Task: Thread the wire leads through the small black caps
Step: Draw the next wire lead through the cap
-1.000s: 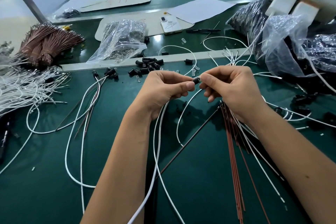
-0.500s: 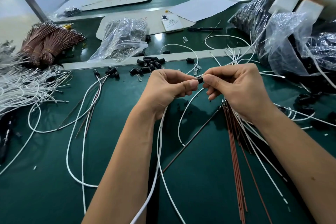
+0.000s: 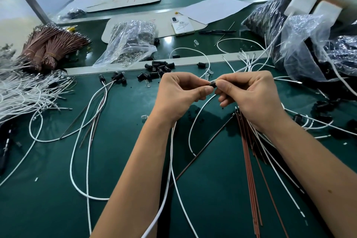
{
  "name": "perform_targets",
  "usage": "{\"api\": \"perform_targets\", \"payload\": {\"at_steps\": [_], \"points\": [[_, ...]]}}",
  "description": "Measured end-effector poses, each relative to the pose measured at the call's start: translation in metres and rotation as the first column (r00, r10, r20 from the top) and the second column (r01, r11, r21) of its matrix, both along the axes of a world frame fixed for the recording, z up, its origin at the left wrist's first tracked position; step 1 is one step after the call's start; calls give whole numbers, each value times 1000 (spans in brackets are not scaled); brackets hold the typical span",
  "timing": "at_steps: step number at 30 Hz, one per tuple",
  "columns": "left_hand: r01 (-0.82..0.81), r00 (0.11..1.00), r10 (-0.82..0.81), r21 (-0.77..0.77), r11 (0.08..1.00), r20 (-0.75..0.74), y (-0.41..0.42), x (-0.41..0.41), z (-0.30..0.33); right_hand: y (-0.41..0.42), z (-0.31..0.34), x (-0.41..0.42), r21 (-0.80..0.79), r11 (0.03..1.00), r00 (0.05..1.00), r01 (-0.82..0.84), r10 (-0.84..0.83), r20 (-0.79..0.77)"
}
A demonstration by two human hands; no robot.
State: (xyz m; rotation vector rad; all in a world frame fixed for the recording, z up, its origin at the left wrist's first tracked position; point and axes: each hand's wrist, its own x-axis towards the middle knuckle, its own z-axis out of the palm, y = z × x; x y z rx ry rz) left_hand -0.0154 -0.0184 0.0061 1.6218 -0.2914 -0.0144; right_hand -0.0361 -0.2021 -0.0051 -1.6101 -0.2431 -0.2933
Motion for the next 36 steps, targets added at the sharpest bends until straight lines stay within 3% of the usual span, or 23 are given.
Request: {"api": "perform_targets", "payload": {"at_steps": [9, 18, 25, 31, 36], "points": [[-28, 1000, 27, -81, 996, -16, -5, -1, -1, 8, -4, -6, -138, 980, 982, 140, -120, 143], [-57, 998, 51, -128, 990, -45, -8, -4, -4, 7, -1, -5, -278, 946, 960, 168, -93, 265], [-59, 991, 37, -173, 983, -126, -6, 1, -1, 11, -6, -1, -160, 978, 987, 130, -112, 119], [-34, 990, 3, -213, 977, -144, -7, 1, 0, 14, -3, -3, -119, 986, 982, 116, -96, 163], [-58, 987, 23, -213, 975, -162, -5, -3, 1, 12, -5, -6, -55, 997, 995, 60, -56, 77]]}}
